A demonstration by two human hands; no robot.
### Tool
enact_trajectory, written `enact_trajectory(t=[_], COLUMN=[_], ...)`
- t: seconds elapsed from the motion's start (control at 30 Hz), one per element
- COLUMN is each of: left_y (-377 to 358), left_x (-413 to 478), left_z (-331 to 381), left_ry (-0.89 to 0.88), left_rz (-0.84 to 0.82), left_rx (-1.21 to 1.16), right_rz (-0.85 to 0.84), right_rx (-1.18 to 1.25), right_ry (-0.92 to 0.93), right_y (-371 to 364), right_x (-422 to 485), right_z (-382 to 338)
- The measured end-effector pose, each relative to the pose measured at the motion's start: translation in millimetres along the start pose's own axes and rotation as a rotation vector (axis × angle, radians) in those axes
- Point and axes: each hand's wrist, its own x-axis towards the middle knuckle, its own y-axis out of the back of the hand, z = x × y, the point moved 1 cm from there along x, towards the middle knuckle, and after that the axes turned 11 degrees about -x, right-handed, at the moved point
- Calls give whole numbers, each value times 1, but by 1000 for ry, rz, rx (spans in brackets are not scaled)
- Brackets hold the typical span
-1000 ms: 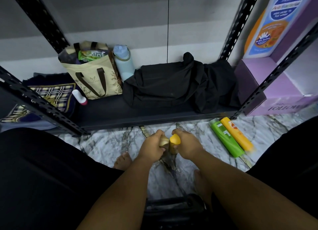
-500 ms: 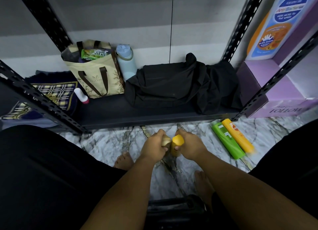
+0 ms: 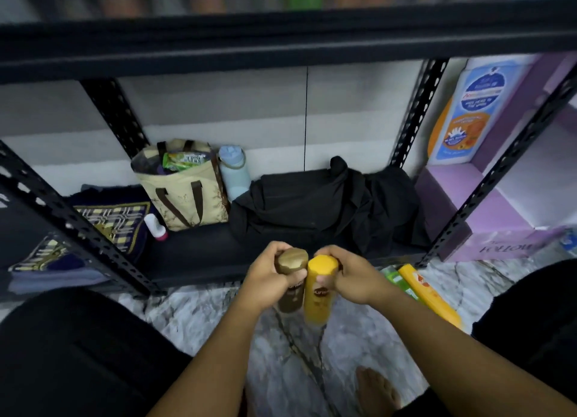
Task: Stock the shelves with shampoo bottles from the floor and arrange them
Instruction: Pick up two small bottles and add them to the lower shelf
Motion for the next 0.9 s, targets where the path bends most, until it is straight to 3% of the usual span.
enact_trajectory(t=[0.23,0.53,0.73,0.9], left_y=[18,25,25,21], left_x=[-27,-34,-8,22], left_z=[157,366,466,501], left_ry=[-402,-831,-954,-950], left_rz=[-5,17,44,51], left_rx=[-202,-239,-342,-356], right_rz=[234,567,682,814], right_rx=[362,433,456,296], right_ry=[275,586,705,715], right_y=[97,230,312,347], right_x=[-40,-80,-69,-39], right_z=[-112,-268,-339,-357])
